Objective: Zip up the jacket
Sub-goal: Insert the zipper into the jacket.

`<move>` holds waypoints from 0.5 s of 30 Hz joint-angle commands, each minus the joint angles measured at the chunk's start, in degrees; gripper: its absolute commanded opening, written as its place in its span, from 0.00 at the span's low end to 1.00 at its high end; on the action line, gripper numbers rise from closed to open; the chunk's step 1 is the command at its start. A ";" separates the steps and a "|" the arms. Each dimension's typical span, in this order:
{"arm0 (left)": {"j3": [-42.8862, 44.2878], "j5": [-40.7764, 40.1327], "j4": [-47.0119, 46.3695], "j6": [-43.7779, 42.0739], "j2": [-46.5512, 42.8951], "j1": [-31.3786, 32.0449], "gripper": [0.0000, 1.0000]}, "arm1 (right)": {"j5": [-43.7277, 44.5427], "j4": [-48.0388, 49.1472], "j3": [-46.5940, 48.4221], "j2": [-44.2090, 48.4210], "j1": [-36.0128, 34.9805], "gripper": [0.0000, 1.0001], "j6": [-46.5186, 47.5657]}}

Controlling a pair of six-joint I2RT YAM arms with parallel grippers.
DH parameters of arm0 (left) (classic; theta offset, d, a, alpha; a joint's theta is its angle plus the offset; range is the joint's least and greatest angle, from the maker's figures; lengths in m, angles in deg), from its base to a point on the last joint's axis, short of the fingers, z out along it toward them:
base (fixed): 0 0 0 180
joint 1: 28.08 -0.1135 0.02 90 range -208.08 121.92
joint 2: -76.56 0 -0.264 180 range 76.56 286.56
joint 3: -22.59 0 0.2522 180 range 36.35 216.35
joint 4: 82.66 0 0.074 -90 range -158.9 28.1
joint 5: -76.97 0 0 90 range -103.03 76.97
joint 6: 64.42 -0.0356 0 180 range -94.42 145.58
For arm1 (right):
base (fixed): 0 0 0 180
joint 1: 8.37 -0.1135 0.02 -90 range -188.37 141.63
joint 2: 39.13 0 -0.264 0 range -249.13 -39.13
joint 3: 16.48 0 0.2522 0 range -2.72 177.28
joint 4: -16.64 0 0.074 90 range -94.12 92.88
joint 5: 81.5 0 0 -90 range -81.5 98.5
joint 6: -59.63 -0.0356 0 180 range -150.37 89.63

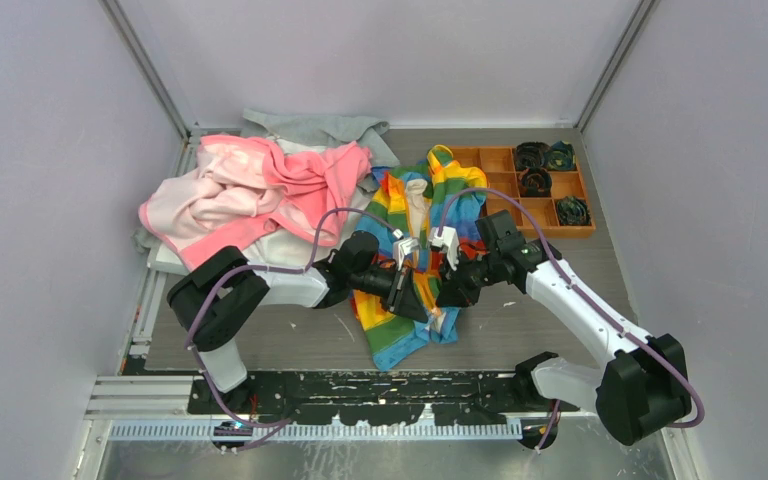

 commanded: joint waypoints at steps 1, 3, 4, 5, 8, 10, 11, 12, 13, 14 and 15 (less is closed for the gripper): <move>0.16 2.39 -0.71 1.27 -1.78 -0.03 0.00 | -2.06 -0.11 1.30 1.30 0.25 0.19 3.73; 0.16 2.44 -0.48 1.27 -1.85 -0.03 0.00 | -1.60 -0.38 1.55 1.23 0.23 0.21 3.68; 0.16 2.45 -0.25 1.27 -1.88 -0.03 0.00 | -1.46 -0.61 1.69 1.27 0.23 0.21 3.68; 0.16 2.44 0.05 1.23 -1.85 -0.03 0.00 | -1.49 -0.82 1.85 1.37 0.25 0.22 3.76; 0.08 2.44 0.65 1.23 -1.71 -0.03 0.00 | -1.76 -1.19 1.99 1.89 0.23 0.26 3.77; -0.05 2.52 0.80 1.27 -1.66 -0.01 0.00 | -1.94 -1.53 1.92 1.96 0.23 0.29 4.17; -0.10 2.46 0.80 1.27 -1.68 -0.03 0.00 | -1.95 -1.67 1.93 1.87 0.22 0.29 4.31; -0.17 2.45 0.80 1.27 -1.65 -0.03 0.00 | -1.87 -2.05 2.12 1.73 0.23 0.30 4.56; -0.19 2.44 0.80 1.35 -1.68 -0.03 0.00 | -1.71 -2.35 2.23 1.65 0.22 0.32 4.95; -0.20 2.44 0.85 1.36 -1.68 -0.03 0.00 | -1.36 -2.58 2.31 1.58 0.22 0.33 5.04; -0.13 2.44 0.89 1.44 -1.70 -0.03 0.00 | -0.94 -2.83 2.47 1.56 0.23 0.35 5.15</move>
